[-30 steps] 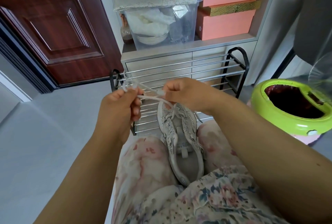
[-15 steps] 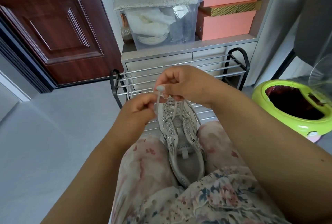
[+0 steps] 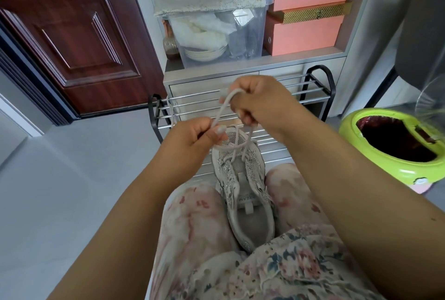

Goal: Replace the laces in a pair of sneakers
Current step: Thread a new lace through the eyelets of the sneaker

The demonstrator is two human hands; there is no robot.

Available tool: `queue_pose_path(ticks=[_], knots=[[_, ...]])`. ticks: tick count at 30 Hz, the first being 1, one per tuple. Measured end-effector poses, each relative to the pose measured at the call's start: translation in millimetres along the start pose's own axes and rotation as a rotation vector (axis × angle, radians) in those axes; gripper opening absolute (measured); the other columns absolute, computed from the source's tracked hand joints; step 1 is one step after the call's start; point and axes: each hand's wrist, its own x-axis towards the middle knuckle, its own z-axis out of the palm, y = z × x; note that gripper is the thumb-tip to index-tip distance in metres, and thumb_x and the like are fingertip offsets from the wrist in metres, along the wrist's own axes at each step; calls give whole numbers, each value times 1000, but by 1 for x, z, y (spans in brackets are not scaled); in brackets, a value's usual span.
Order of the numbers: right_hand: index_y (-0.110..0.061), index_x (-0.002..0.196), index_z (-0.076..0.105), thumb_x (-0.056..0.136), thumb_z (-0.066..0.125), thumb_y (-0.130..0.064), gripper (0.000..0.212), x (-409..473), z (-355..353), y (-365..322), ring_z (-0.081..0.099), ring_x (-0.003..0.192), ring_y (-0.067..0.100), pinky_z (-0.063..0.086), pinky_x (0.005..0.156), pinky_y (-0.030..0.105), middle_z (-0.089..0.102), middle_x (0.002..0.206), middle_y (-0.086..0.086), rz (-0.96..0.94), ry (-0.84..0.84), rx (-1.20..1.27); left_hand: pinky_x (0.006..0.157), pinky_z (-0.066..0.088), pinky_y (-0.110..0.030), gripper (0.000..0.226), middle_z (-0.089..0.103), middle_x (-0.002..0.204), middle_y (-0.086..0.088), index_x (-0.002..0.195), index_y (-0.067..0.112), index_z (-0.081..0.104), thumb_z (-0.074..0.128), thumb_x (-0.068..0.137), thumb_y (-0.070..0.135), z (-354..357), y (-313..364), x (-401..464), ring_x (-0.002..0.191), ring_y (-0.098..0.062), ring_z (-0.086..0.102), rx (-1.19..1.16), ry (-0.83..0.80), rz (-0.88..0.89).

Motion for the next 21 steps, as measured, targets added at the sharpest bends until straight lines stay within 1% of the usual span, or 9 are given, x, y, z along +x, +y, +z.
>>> queue_pose_path(ticks=[2,4,6,9,11,15,17,19,21], knots=[[-7,70,62,90,49,2,25,3,-9,-7,32,36,9,21,38,16,46,45,0,35,65,287,57,43,-17,27,66,64,12,73,27,67,52,96,30,2,-9,-2,55,2,52,5,-35,-59],[-4,72,59,89,41,5,26,5,-19,-11,26,37,8,13,40,16,42,45,0,72,108,530,58,45,-26,31,67,65,-1,72,21,68,50,97,31,1,-21,-3,55,-6,55,4,-59,-140],[-3,77,56,87,37,6,24,9,-26,-7,26,41,9,17,39,16,40,48,1,127,191,604,52,45,-27,34,67,64,-2,74,12,65,48,98,28,-1,-27,-5,52,-10,54,-68,-44,-195],[-10,92,56,81,47,4,20,13,-25,5,47,61,16,43,53,25,52,73,6,212,330,156,44,41,-22,34,64,62,-3,77,7,62,45,100,24,-4,-23,-3,47,-12,49,-369,73,-254],[-15,104,54,77,60,-3,29,9,-19,13,50,74,14,43,66,28,52,86,2,129,303,-208,42,40,-21,33,62,60,-3,79,7,60,42,101,22,-6,-17,1,45,-11,47,-532,132,-280],[-20,94,63,79,72,-22,17,-5,6,14,45,58,8,39,56,23,50,70,-7,3,-233,-475,41,39,-20,31,61,59,-1,82,6,60,42,101,25,-9,-8,12,43,-7,46,-765,141,-290],[-16,82,65,81,72,-29,14,-7,16,20,47,56,11,42,56,27,52,64,-4,23,-392,-532,41,40,-19,31,61,60,-1,84,6,60,43,100,26,-9,-7,15,44,-7,47,-812,140,-284],[-15,72,64,83,71,-25,17,-5,19,27,49,55,17,47,55,37,56,62,1,50,-345,-426,43,42,-19,29,63,65,-2,88,5,61,44,98,27,-8,-8,16,47,-8,50,-836,147,-267],[-15,72,65,84,70,-21,15,-2,16,29,51,53,13,46,53,33,63,60,-1,78,-244,-245,46,44,-20,30,64,74,-3,94,4,63,52,90,32,-6,-14,12,53,-9,52,-839,120,-263]])
